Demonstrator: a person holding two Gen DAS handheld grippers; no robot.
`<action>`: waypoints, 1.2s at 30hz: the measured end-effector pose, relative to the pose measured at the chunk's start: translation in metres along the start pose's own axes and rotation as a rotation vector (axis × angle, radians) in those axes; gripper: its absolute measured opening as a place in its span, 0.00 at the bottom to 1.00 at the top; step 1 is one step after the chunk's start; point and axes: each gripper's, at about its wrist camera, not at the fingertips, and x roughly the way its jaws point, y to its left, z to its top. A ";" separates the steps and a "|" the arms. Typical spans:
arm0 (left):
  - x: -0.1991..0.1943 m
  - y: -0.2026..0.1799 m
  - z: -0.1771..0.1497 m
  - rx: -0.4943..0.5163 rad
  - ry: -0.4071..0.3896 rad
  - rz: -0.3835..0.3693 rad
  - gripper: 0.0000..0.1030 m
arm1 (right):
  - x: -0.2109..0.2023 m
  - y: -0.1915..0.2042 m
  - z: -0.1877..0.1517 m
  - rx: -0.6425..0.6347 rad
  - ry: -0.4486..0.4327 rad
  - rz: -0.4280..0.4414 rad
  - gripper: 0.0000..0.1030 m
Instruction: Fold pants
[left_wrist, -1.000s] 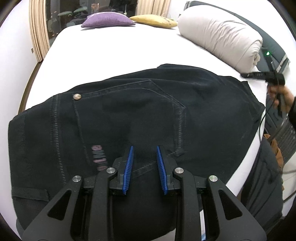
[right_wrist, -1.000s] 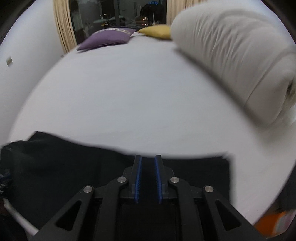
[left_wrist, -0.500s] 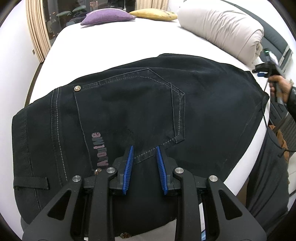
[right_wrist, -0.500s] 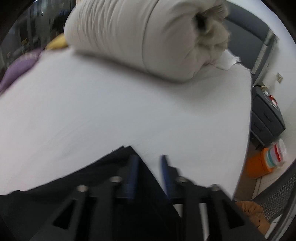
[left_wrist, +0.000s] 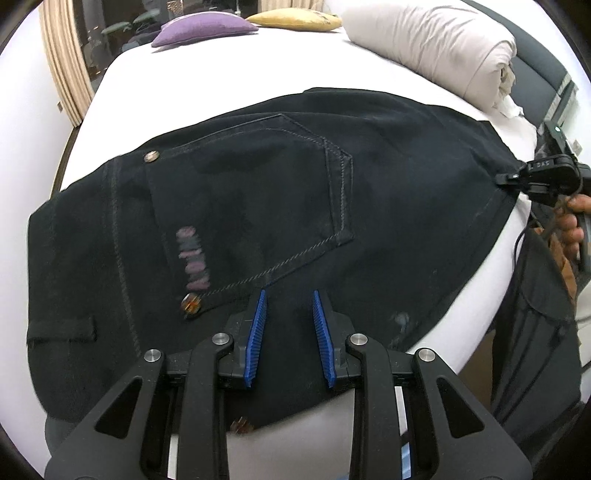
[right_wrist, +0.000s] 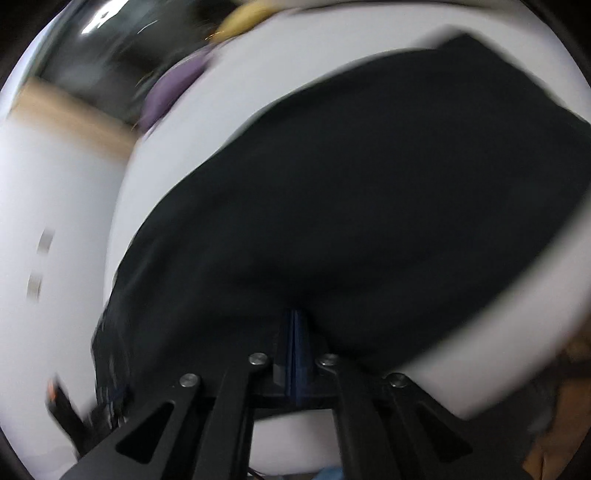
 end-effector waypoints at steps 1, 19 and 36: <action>-0.002 0.002 -0.003 -0.007 -0.004 0.001 0.24 | -0.009 -0.001 0.005 -0.003 -0.031 -0.061 0.08; -0.019 0.022 -0.022 -0.067 -0.031 -0.004 0.24 | 0.043 0.073 -0.074 0.235 0.259 0.425 0.58; -0.015 0.022 -0.018 -0.035 0.008 -0.014 0.24 | 0.048 0.062 -0.100 0.169 0.267 0.371 0.01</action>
